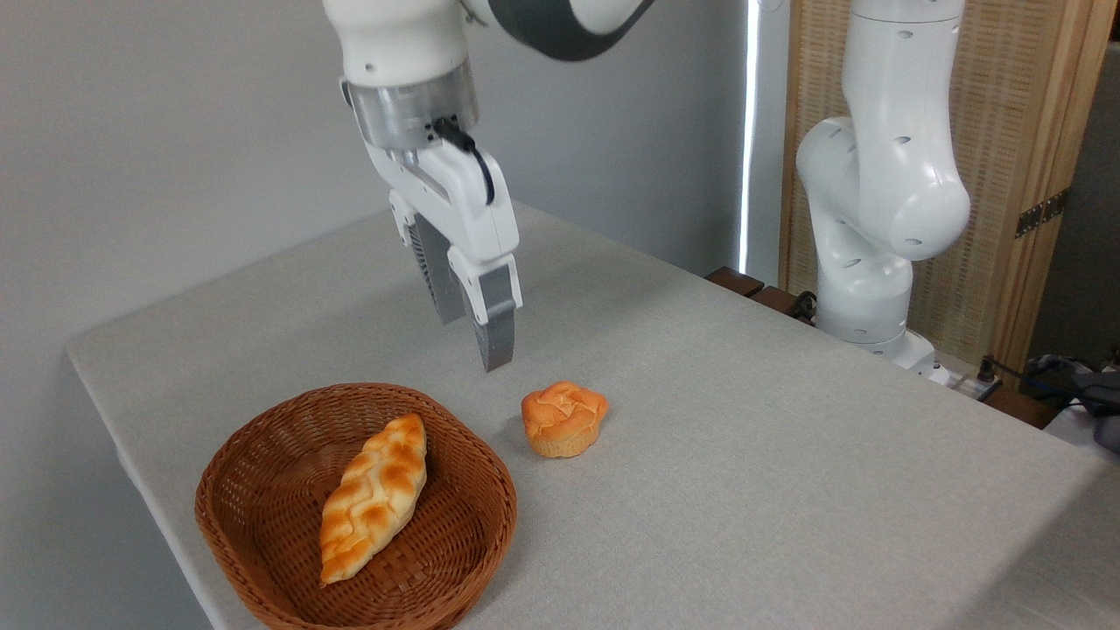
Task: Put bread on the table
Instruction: 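Open the gripper to release the bun and raise it away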
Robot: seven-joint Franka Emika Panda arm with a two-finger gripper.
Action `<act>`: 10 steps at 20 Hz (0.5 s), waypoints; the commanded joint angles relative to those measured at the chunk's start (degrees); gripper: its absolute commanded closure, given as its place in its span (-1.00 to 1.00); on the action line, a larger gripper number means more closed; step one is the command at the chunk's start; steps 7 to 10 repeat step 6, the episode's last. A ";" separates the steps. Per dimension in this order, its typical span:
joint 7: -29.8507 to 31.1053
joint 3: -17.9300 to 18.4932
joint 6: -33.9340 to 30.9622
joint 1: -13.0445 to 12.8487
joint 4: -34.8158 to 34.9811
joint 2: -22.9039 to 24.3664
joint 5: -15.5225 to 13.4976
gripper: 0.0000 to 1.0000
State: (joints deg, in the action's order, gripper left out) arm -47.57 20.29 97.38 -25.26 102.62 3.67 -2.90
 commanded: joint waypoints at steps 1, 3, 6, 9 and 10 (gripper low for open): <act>-0.07 0.45 -1.49 0.39 -0.66 -0.33 0.79 -1.00; -0.07 0.97 -1.14 0.56 -0.67 -0.16 0.71 -1.00; 0.19 2.29 -1.40 0.56 -0.67 0.02 0.26 -1.00; 0.19 2.29 -1.40 0.56 -0.67 0.02 0.26 -1.00; 0.19 2.29 -1.40 0.56 -0.67 0.02 0.26 -1.00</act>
